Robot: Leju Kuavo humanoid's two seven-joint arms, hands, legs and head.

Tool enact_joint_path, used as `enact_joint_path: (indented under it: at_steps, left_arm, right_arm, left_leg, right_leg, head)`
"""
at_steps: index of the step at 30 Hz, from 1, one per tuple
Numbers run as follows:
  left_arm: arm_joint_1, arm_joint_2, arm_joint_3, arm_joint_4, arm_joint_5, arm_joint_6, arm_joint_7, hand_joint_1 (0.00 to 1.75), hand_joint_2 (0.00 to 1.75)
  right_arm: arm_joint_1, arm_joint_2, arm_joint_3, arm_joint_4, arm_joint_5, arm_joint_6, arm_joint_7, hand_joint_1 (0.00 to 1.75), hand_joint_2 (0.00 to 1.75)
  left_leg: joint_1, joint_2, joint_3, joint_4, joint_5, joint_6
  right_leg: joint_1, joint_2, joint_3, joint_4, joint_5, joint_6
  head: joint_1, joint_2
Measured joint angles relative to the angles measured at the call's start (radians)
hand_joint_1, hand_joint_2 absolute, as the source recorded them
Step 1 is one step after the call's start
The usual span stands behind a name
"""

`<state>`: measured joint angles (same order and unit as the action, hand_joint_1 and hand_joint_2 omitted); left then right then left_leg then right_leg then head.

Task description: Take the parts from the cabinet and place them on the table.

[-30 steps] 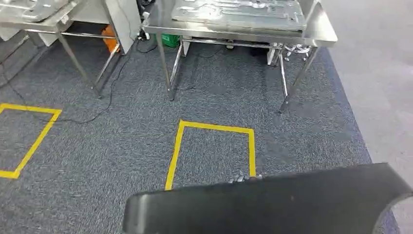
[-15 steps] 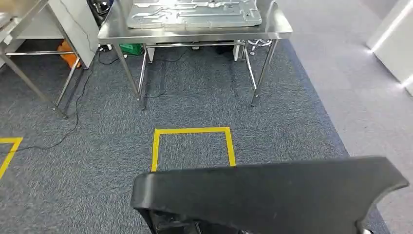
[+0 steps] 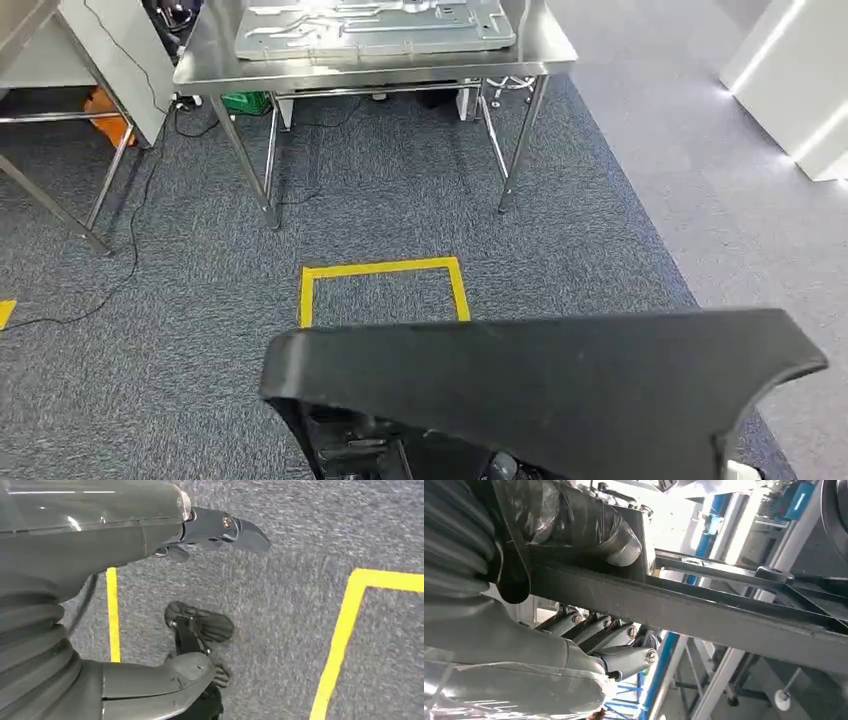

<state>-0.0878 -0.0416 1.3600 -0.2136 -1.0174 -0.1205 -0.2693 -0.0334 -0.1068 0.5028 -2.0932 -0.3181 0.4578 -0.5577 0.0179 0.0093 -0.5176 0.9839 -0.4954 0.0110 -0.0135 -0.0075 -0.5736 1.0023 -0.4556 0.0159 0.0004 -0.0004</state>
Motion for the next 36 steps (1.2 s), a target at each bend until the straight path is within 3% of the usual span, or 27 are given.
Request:
enact_joint_path:
  at_steps: [3, 4, 5, 6, 8, 9, 10, 11, 13, 14, 15, 18, 20, 21, 22, 23, 24, 25, 26, 29, 30, 31, 33, 34, 36]
  left_arm:
    - [-0.001, 0.000, 0.000, 0.000, 0.000, -0.001, 0.000, 0.00, 1.75]
    - [-0.002, 0.000, 0.000, 0.000, 0.000, -0.001, 0.000, 0.00, 1.75]
    - [-0.003, 0.000, 0.000, 0.000, 0.000, -0.001, 0.000, 0.00, 1.75]
    - [-0.003, 0.000, 0.000, 0.000, -0.001, -0.002, 0.000, 0.00, 1.75]
    - [-0.002, 0.000, 0.000, 0.000, -0.001, -0.002, 0.000, 0.00, 1.75]
    - [0.000, 0.000, 0.000, 0.000, -0.002, -0.002, 0.000, 0.00, 1.75]
    - [0.002, 0.000, 0.000, 0.000, -0.002, -0.002, 0.000, 0.00, 1.75]
    - [0.003, 0.000, 0.000, 0.000, -0.002, -0.002, 0.000, 0.00, 1.75]
    - [0.002, 0.002, 0.000, 0.000, -0.003, -0.002, -0.001, 0.00, 1.75]
    - [0.003, 0.003, 0.000, 0.000, -0.005, -0.002, -0.001, 0.00, 1.75]
    - [0.002, 0.005, 0.000, 0.000, -0.006, -0.002, -0.001, 0.00, 1.75]
    - [0.002, 0.006, 0.000, 0.000, -0.008, -0.002, -0.003, 0.00, 1.75]
    - [0.001, 0.006, 0.000, 0.000, -0.008, -0.002, -0.004, 0.00, 1.75]
    - [0.000, 0.006, 0.000, 0.000, -0.008, -0.003, -0.004, 0.00, 1.75]
    - [-0.001, 0.006, 0.000, 0.000, -0.008, -0.003, -0.004, 0.00, 1.75]
    - [-0.001, 0.006, 0.000, 0.000, -0.008, -0.004, -0.004, 0.00, 1.75]
    - [0.001, 0.006, 0.000, 0.000, -0.008, -0.004, -0.004, 0.00, 1.75]
    - [0.001, 0.006, 0.000, 0.000, -0.008, -0.004, -0.004, 0.00, 1.75]
    - [0.002, 0.006, 0.000, 0.000, -0.008, -0.004, -0.004, 0.00, 1.75]
    - [0.002, 0.005, 0.000, 0.000, -0.008, -0.005, -0.005, 0.00, 1.75]
    - [0.001, 0.005, 0.000, 0.000, -0.008, -0.005, -0.006, 0.00, 1.75]
    - [0.000, 0.005, 0.001, 0.000, -0.007, -0.005, -0.006, 0.00, 1.75]
    - [0.002, 0.005, 0.001, 0.000, -0.006, -0.005, -0.007, 0.00, 1.75]
    - [0.001, 0.005, 0.001, 0.000, -0.004, -0.006, -0.008, 0.00, 1.75]
    - [-0.003, 0.004, 0.001, 0.000, 0.000, -0.008, -0.009, 0.00, 1.75]
  right_arm:
    - [0.000, 0.001, 0.000, 0.000, 0.000, -0.003, 0.000, 1.43, 1.75]
    - [0.000, 0.002, 0.000, -0.001, 0.000, -0.005, 0.000, 1.43, 1.75]
    - [-0.001, 0.004, 0.000, -0.001, 0.001, -0.006, 0.000, 1.43, 1.75]
    - [-0.002, 0.007, 0.000, -0.001, 0.001, -0.009, 0.000, 1.43, 1.75]
    - [-0.001, 0.010, 0.000, 0.000, 0.003, -0.010, 0.000, 1.43, 1.75]
    - [-0.001, 0.010, 0.000, 0.000, 0.003, -0.011, 0.000, 1.43, 1.75]
    - [-0.001, 0.010, 0.000, 0.000, 0.003, -0.011, 0.000, 1.43, 1.75]
    - [-0.001, 0.010, 0.000, 0.000, 0.003, -0.011, 0.000, 1.43, 1.75]
    - [-0.001, 0.010, 0.000, 0.000, 0.003, -0.012, 0.000, 1.43, 1.75]
    - [-0.001, 0.010, 0.000, 0.000, 0.003, -0.012, 0.000, 1.43, 1.75]
    - [-0.002, 0.010, 0.000, 0.000, 0.003, -0.013, 0.000, 1.43, 1.75]
    - [0.000, 0.010, 0.000, 0.000, 0.003, -0.013, 0.000, 1.43, 1.75]
    - [-0.002, 0.010, 0.001, 0.000, 0.003, -0.013, -0.001, 1.43, 1.75]
    - [-0.005, 0.010, 0.001, 0.000, 0.003, -0.014, -0.002, 1.43, 1.75]
    - [-0.004, 0.010, 0.001, 0.000, 0.003, -0.014, -0.002, 1.43, 1.75]
    - [-0.002, 0.010, 0.001, 0.000, 0.003, -0.014, -0.003, 1.43, 1.75]
    - [-0.001, 0.010, 0.001, 0.000, 0.003, -0.014, -0.003, 1.43, 1.75]
    - [0.000, 0.010, 0.001, 0.000, 0.003, -0.014, -0.003, 1.43, 1.75]
    - [0.000, 0.010, 0.001, 0.000, 0.003, -0.014, -0.003, 1.43, 1.75]
    - [-0.001, 0.010, 0.001, 0.000, 0.003, -0.011, -0.005, 1.43, 1.75]
    - [-0.001, 0.010, 0.000, 0.003, 0.002, -0.011, -0.006, 1.43, 1.75]
    - [-0.003, 0.010, 0.000, 0.003, 0.001, -0.011, -0.007, 1.43, 1.75]
    - [0.001, 0.008, 0.000, 0.004, 0.000, -0.010, -0.008, 1.43, 1.75]
    - [-0.002, 0.008, -0.001, 0.005, -0.001, -0.008, -0.008, 1.43, 1.75]
    - [-0.004, 0.008, -0.004, 0.006, -0.002, -0.006, -0.002, 1.43, 1.75]
  left_leg:
    - [0.003, 0.006, 0.006, -0.006, -0.005, -0.018]
    - [0.008, 0.005, 0.006, 0.000, -0.013, -0.023]
    - [0.007, 0.001, -0.001, 0.027, -0.027, -0.025]
    - [0.009, 0.001, -0.033, 0.091, -0.060, -0.027]
    - [0.008, -0.001, -0.132, 0.269, -0.132, -0.033]
    - [0.009, -0.002, -0.169, 0.326, -0.141, -0.034]
    - [0.008, -0.002, -0.183, 0.333, -0.121, -0.034]
    - [0.008, -0.002, -0.169, 0.283, -0.073, -0.031]
    - [0.007, -0.003, -0.097, 0.106, 0.038, -0.021]
    - [0.004, -0.006, -0.071, 0.043, 0.054, -0.012]
    - [-0.001, -0.004, -0.057, 0.024, 0.040, -0.008]
    - [-0.005, -0.003, -0.053, 0.012, 0.031, 0.013]
    - [0.003, -0.002, -0.026, -0.002, 0.034, 0.025]
    - [0.003, -0.002, -0.024, -0.003, 0.031, 0.031]
    - [0.003, -0.003, -0.024, -0.002, 0.028, 0.033]
    - [0.002, -0.002, -0.024, -0.002, 0.026, 0.033]
    - [0.002, -0.002, -0.023, 0.000, 0.021, 0.032]
    - [0.002, -0.002, -0.020, 0.000, 0.017, 0.030]
    - [0.003, -0.002, -0.013, 0.000, 0.012, 0.027]
    - [0.007, -0.003, 0.015, -0.002, -0.010, 0.014]
    - [0.007, -0.004, 0.028, -0.001, -0.013, 0.008]
    - [0.006, -0.003, 0.019, -0.002, -0.014, 0.000]
    - [0.001, 0.000, 0.033, 0.002, -0.013, -0.016]
    - [0.002, 0.001, 0.040, 0.003, -0.015, -0.022]
    - [0.007, -0.001, 0.018, 0.060, -0.052, -0.021]
  right_leg:
    - [0.008, 0.008, -0.001, 0.002, -0.007, -0.016]
    - [-0.005, 0.010, 0.010, -0.011, -0.001, -0.025]
    - [-0.001, 0.009, 0.017, -0.017, -0.003, -0.028]
    - [-0.001, 0.007, 0.021, -0.017, -0.006, -0.037]
    - [0.004, 0.007, 0.024, -0.015, -0.013, -0.046]
    - [0.006, 0.009, 0.027, -0.014, -0.017, -0.047]
    - [0.007, 0.012, 0.033, -0.014, -0.022, -0.046]
    - [0.008, 0.015, 0.042, -0.013, -0.029, -0.045]
    - [0.009, 0.017, 0.063, -0.009, -0.045, -0.040]
    - [0.008, 0.016, 0.069, -0.011, -0.052, -0.036]
    - [0.016, 0.019, 0.071, -0.005, -0.059, -0.027]
    - [0.012, 0.020, 0.077, -0.001, -0.043, -0.006]
    - [0.007, 0.016, 0.071, 0.032, -0.063, 0.000]
    - [0.007, 0.014, 0.047, 0.076, -0.089, 0.004]
    - [0.004, 0.014, -0.007, 0.164, -0.135, 0.009]
    - [0.002, 0.014, -0.043, 0.220, -0.160, 0.015]
    - [0.000, 0.014, -0.098, 0.298, -0.184, 0.021]
    - [-0.002, 0.013, -0.119, 0.315, -0.176, 0.024]
    - [-0.005, 0.012, -0.117, 0.289, -0.145, 0.026]
    - [-0.009, 0.005, -0.016, 0.030, 0.028, 0.020]
    - [-0.003, 0.001, -0.016, 0.024, -0.014, 0.015]
    - [0.005, -0.004, -0.020, 0.018, -0.045, 0.004]
    - [0.000, 0.001, -0.014, 0.005, -0.005, -0.017]
    - [0.000, 0.004, -0.001, 0.005, -0.006, -0.025]
    - [0.000, 0.003, 0.016, -0.002, -0.010, -0.038]
  head:
    - [0.000, 0.000]
    - [0.000, 0.000]
    - [0.000, 0.000]
    - [-0.001, 0.000]
    - [0.000, 0.000]
    - [-0.001, 0.000]
    - [0.000, 0.000]
    - [-0.001, 0.000]
    - [-0.001, 0.000]
    - [0.000, 0.000]
    - [0.000, 0.000]
    - [-0.001, 0.000]
    - [0.000, 0.000]
    - [-0.001, 0.000]
    - [-0.001, 0.000]
    - [-0.001, 0.000]
    - [-0.001, 0.000]
    - [-0.001, 0.000]
    - [-0.001, 0.000]
    - [-0.001, 0.000]
    - [-0.001, 0.000]
    - [0.000, 0.000]
    - [0.000, 0.000]
    - [0.000, 0.000]
    - [0.000, 0.000]
